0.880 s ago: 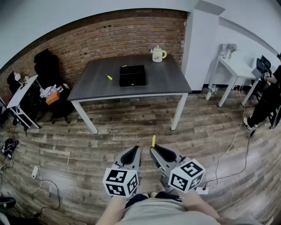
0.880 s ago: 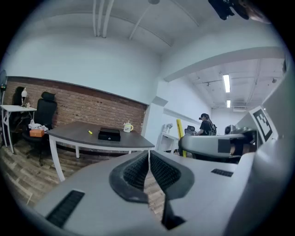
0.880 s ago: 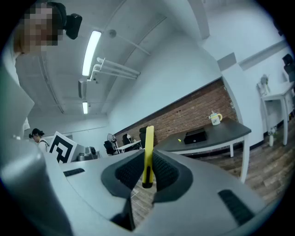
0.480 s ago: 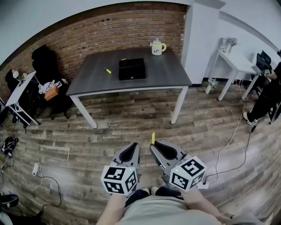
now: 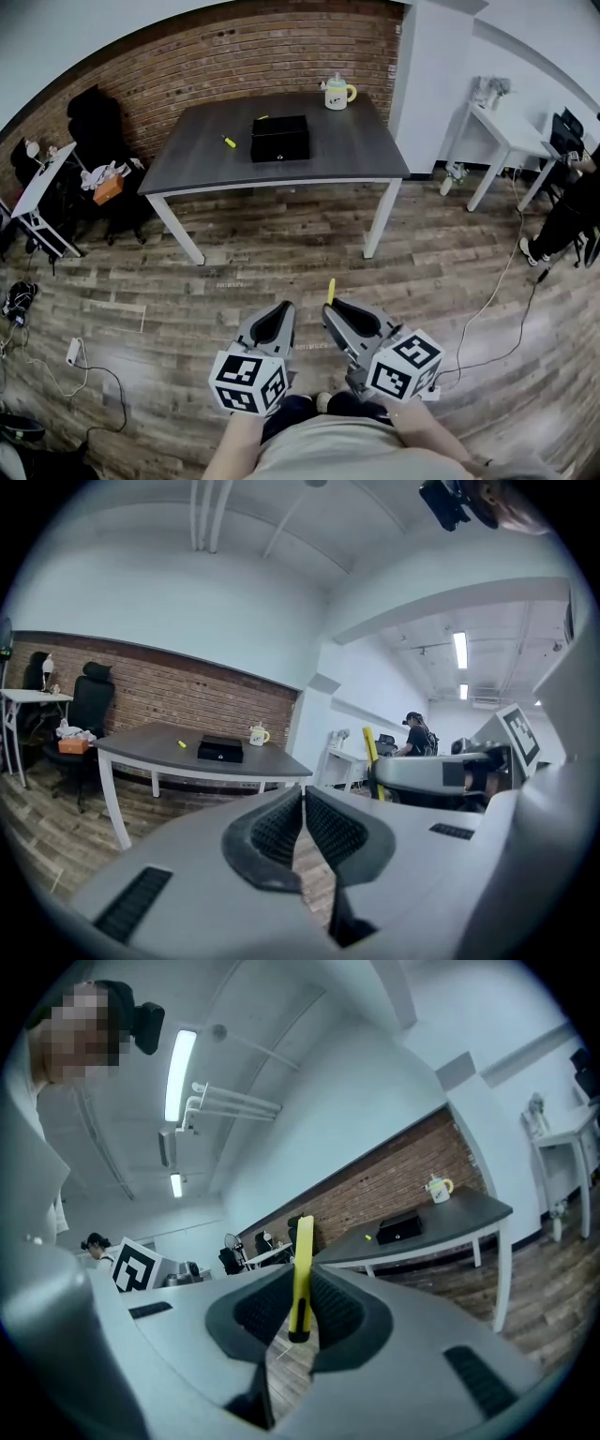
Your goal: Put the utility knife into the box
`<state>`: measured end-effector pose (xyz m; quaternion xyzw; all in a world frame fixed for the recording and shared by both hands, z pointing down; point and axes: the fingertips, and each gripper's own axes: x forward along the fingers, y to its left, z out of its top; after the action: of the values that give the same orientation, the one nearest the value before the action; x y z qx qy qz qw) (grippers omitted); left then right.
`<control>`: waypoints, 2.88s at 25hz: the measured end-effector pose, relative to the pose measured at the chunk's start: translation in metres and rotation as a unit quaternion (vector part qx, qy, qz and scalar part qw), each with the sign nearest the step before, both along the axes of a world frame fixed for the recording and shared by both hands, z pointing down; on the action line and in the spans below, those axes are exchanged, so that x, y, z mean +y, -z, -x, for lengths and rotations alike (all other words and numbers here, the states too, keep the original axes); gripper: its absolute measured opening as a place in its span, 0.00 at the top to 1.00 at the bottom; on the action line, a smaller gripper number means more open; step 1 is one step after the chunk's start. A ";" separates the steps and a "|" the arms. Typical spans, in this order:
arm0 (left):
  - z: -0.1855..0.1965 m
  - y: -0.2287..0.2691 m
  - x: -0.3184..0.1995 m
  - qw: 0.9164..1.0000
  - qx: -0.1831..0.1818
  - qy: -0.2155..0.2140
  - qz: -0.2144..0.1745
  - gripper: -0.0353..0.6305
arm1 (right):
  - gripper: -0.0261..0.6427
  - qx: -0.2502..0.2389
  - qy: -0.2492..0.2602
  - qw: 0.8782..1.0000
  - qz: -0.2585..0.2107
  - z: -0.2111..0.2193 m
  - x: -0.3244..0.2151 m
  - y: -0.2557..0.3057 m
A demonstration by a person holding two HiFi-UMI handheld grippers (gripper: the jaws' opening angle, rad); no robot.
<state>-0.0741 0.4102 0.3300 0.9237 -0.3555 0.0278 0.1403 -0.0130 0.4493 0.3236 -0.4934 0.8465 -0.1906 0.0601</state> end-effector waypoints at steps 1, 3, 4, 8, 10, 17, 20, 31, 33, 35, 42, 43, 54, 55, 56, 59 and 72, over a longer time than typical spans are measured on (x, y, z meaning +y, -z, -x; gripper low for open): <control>-0.001 -0.004 0.000 1.000 0.000 0.004 0.005 0.91 | 0.87 0.000 0.001 1.000 0.004 -0.003 0.001 -0.003; -0.004 -0.011 0.001 1.000 -0.001 0.010 0.013 0.91 | 0.87 0.000 0.001 1.000 0.009 -0.010 0.002 -0.009; -0.006 -0.013 0.001 1.000 -0.002 0.013 0.016 0.91 | 0.87 -0.003 0.001 1.000 0.011 -0.014 0.003 -0.010; -0.014 -0.019 0.004 0.999 -0.008 0.024 0.023 0.91 | 0.87 -0.018 0.002 1.000 0.018 -0.026 0.004 -0.016; -0.018 -0.026 0.005 0.999 -0.022 0.023 0.028 0.91 | 0.87 -0.021 0.005 0.999 0.024 -0.029 0.003 -0.020; -0.019 -0.038 -0.009 0.998 -0.037 0.032 0.040 0.91 | 0.87 -0.016 0.016 0.999 0.041 -0.035 -0.020 -0.033; -0.016 -0.041 -0.030 0.997 -0.031 0.044 0.046 0.91 | 0.87 -0.018 0.010 0.999 0.048 -0.040 -0.037 -0.037; -0.007 -0.046 -0.151 0.998 -0.023 0.026 0.055 0.91 | 0.87 -0.027 -0.001 0.998 0.062 -0.037 -0.152 -0.042; -0.006 -0.042 -0.177 0.998 -0.017 0.018 0.053 0.91 | 0.87 -0.025 0.005 0.998 0.064 -0.031 -0.178 -0.040; -0.004 -0.037 -0.202 0.999 -0.014 0.012 0.051 0.91 | 0.87 -0.020 0.007 0.998 0.063 -0.026 -0.204 -0.037; 0.005 -0.018 -0.279 0.999 -0.012 -0.009 0.029 0.91 | 0.87 -0.024 -0.008 0.999 0.039 -0.009 -0.286 -0.023; 0.007 -0.017 -0.288 0.999 -0.013 -0.011 0.028 0.91 | 0.87 -0.028 -0.011 0.999 0.035 -0.008 -0.296 -0.020; 0.009 -0.035 -0.331 0.998 -0.013 -0.037 0.055 0.91 | 0.87 -0.031 -0.044 0.997 0.049 -0.012 -0.337 -0.026; 0.007 -0.037 -0.334 0.997 -0.013 -0.040 0.057 0.91 | 0.87 -0.031 -0.047 0.997 0.050 -0.014 -0.339 -0.028; 0.005 -0.039 -0.338 0.997 -0.013 -0.042 0.058 0.91 | 0.87 -0.031 -0.049 0.997 0.052 -0.016 -0.342 -0.030; -0.001 -0.039 -0.347 0.997 -0.012 -0.046 0.058 0.91 | 0.87 -0.030 -0.054 0.996 0.056 -0.022 -0.350 -0.034; -0.010 -0.050 -0.427 0.997 -0.011 -0.003 0.070 0.91 | 0.87 -0.022 -0.031 0.997 0.060 -0.051 -0.440 -0.040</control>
<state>-0.0640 -0.0172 0.3804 0.9121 -0.3517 0.0636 0.2009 0.0383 0.0091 0.3631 -0.5178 0.8164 -0.2499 0.0550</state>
